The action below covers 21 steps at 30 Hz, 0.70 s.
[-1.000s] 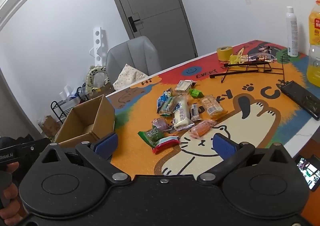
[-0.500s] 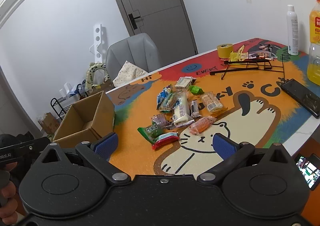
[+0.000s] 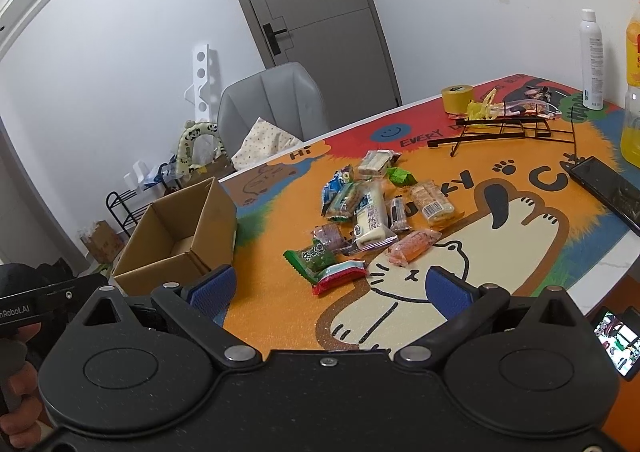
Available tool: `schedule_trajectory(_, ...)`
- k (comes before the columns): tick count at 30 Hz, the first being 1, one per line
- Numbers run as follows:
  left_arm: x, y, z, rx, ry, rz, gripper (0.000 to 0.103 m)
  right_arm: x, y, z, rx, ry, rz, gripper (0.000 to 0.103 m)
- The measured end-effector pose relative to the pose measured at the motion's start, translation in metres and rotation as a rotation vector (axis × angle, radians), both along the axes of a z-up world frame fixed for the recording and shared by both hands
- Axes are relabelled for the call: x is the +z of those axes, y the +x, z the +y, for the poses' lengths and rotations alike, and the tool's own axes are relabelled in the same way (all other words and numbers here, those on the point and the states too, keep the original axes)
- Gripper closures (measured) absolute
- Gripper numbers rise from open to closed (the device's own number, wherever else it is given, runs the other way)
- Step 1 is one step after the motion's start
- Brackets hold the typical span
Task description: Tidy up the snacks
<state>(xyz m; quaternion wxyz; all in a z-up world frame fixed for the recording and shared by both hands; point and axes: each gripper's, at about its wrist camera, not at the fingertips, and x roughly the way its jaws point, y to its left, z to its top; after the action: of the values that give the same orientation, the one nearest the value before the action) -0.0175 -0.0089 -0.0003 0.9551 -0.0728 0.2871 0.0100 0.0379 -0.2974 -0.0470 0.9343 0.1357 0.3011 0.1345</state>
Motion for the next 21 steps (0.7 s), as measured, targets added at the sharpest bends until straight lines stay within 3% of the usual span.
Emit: schedule_trajectory(21, -0.0027, -0.0003, -0.0011, -0.003, 0.0, 0.001, 0.0, 0.0041, -0.003, 0.0086, 0.002, -0.047, -0.015, 0.0)
